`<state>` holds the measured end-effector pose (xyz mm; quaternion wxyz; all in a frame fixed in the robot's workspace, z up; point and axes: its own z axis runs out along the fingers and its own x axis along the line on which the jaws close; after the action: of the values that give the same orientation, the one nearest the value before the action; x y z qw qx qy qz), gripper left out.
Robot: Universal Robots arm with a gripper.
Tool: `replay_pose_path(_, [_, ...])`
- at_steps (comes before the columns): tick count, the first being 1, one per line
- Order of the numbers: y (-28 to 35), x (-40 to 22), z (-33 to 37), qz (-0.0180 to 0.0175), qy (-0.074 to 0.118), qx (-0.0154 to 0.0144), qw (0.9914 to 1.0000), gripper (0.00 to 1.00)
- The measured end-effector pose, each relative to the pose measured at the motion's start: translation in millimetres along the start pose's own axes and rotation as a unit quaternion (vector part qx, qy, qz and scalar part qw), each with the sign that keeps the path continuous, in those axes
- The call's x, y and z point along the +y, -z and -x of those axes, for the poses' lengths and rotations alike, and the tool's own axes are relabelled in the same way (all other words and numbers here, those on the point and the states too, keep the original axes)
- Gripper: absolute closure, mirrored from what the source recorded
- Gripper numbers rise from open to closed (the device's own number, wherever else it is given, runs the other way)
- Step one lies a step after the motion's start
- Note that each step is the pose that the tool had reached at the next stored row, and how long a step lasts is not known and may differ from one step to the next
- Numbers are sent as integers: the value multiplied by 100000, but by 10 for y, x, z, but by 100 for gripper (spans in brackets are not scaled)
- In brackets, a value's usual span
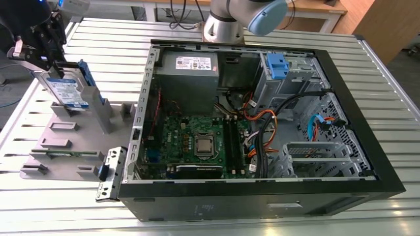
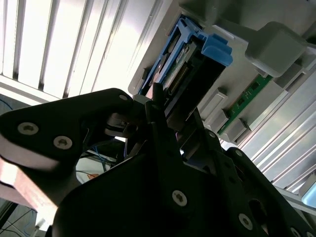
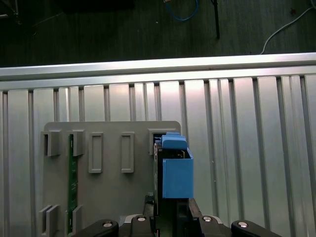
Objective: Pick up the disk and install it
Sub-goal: 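Pick up the disk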
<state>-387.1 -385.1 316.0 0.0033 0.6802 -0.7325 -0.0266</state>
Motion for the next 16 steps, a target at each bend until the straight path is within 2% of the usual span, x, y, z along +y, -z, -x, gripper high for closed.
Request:
replay_pose_path(8, [17, 1, 0, 31, -2, 22, 100000, 65])
replay_pose_path(11, [78, 4, 2, 9, -3, 5, 100000, 65])
replay_pose_path(16, [230, 10, 7, 2, -2, -1, 100000, 65])
